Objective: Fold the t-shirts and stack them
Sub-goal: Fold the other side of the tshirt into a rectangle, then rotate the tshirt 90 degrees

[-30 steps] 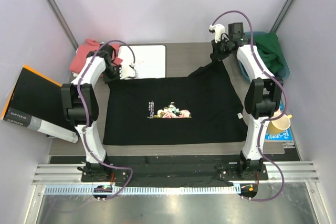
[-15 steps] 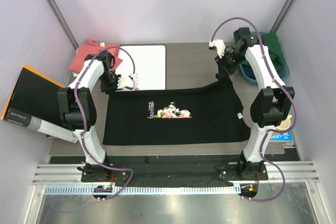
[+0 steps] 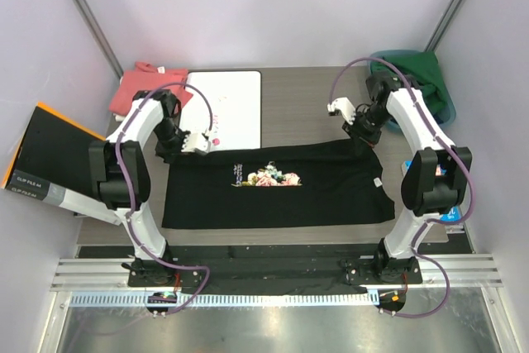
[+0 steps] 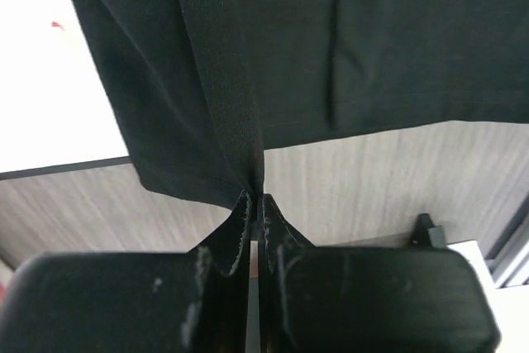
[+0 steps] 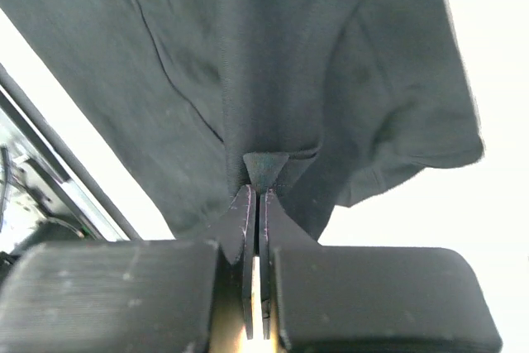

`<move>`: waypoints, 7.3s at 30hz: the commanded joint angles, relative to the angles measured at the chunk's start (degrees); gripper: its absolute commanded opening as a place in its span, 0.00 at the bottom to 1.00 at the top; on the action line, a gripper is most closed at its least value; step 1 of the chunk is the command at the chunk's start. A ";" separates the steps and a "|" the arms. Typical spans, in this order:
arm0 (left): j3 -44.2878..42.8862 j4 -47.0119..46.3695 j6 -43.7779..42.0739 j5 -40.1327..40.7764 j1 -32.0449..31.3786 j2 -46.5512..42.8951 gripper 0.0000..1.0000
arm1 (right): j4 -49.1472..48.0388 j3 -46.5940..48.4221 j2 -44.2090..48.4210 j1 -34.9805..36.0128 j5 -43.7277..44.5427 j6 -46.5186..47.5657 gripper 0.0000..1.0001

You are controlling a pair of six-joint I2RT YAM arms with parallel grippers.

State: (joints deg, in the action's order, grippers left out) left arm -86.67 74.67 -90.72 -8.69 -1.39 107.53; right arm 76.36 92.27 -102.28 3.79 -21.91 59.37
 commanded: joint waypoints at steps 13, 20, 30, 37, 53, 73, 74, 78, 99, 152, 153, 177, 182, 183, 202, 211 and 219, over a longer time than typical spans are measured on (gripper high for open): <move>3.00 5.13 -2.71 1.92 0.60 -3.90 0.00 | 7.93 -11.23 6.74 3.94 5.12 9.97 0.01; 3.53 6.54 -3.33 1.75 0.25 -3.99 0.00 | 6.79 -14.48 7.62 6.75 5.48 10.50 0.01; 5.55 9.08 -4.03 0.60 -1.34 -3.99 0.00 | 6.61 -17.82 9.64 7.81 7.67 11.38 0.01; 7.48 9.35 -4.21 0.07 -2.04 -4.96 0.00 | 6.26 -20.37 10.96 8.60 8.99 11.55 0.01; 10.47 9.53 -4.29 0.34 -2.92 -6.19 0.00 | 4.85 -24.77 12.72 11.76 9.52 11.38 0.01; 7.84 6.63 -1.66 3.15 -3.18 -2.85 0.48 | 0.57 -27.33 12.73 14.05 11.73 11.39 0.53; 6.36 6.10 -1.22 2.98 -3.18 -1.98 0.48 | -2.85 -26.19 11.94 13.70 10.85 10.42 0.53; 2.57 4.17 0.45 2.10 -3.18 0.40 0.48 | -11.92 -20.39 2.74 12.38 8.03 4.09 0.52; 2.04 1.26 2.56 2.01 -3.36 0.58 0.48 | -9.04 -2.71 -13.74 10.27 3.54 6.71 0.41; 1.59 1.00 1.68 0.78 -4.50 2.51 0.47 | 2.12 -1.92 -10.14 15.19 1.78 6.46 0.06; 1.60 1.00 1.60 0.69 -4.67 2.51 0.47 | 2.22 -2.27 -9.78 15.54 1.96 6.11 0.07; 1.86 2.58 -1.39 2.45 -5.99 2.16 0.47 | 1.34 -11.58 -1.17 25.11 -5.24 -4.16 0.01; 0.28 3.37 -2.71 2.97 -5.99 3.39 0.47 | 0.02 -12.99 1.02 28.46 -6.30 -7.43 0.07; -0.16 3.46 -3.15 2.98 -6.08 3.57 0.48 | 0.02 -13.34 1.29 29.77 -6.48 -7.78 0.08; -1.57 3.29 -2.19 1.31 -8.72 4.54 0.48 | -10.69 -16.58 3.05 21.02 7.58 -13.15 0.43; -0.87 -1.19 0.10 1.13 -8.81 3.74 0.48 | -22.30 -25.91 2.09 17.22 19.53 -12.27 0.03; 2.82 -6.12 1.33 -1.24 -8.72 1.99 0.48 | -26.17 -20.38 -2.31 9.57 24.37 -15.25 0.01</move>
State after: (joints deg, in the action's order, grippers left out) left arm -85.45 70.67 -90.00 -7.62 -9.96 111.90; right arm 53.58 69.19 -103.39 13.74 -2.31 45.69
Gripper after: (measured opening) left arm 0.477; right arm 0.021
